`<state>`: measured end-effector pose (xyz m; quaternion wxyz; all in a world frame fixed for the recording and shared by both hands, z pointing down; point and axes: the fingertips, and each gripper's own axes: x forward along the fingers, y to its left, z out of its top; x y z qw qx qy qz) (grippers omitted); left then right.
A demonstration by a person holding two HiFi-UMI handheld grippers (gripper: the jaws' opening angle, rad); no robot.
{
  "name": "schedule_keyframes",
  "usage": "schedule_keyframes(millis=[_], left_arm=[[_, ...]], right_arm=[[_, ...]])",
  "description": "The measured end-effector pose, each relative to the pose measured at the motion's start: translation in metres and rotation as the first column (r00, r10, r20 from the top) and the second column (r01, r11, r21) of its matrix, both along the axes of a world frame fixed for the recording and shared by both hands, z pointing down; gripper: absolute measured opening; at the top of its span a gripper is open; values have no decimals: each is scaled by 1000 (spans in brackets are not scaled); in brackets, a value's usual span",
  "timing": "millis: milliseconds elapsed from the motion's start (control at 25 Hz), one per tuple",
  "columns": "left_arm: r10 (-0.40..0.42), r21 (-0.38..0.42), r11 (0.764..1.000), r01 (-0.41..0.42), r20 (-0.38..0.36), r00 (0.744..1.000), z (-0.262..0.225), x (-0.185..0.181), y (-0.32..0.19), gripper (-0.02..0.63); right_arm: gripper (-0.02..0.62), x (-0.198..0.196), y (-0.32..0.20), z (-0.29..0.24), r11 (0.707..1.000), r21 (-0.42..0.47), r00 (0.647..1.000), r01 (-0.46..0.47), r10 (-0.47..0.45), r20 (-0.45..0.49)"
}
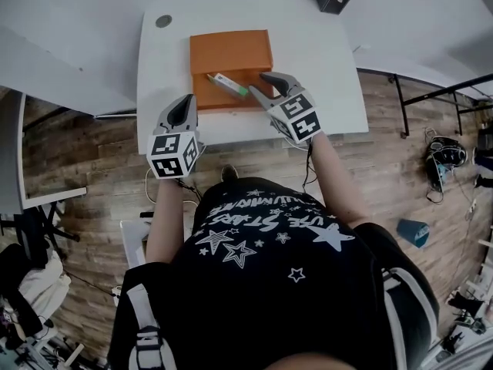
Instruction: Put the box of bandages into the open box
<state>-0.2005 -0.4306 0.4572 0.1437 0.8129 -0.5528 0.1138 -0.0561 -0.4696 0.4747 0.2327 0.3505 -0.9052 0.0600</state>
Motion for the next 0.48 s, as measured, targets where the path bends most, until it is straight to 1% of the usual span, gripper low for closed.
schedule_keyframes(millis=[160,320,480], left_arm=[[-4,14,1000,4,3,1000,-7,18,27,20],[-4,26,1000,4,10,1000,-11,40,47,20],[-3,30,1000,3,15,1000,-12,58,69,20]], right_arm=[[112,29,19,-13,998,25,997,-61,59,49],[83,58,35,-19,994,24,989,-102,99,106],[64,82,53,-26,989,55,984,-138,131,121]])
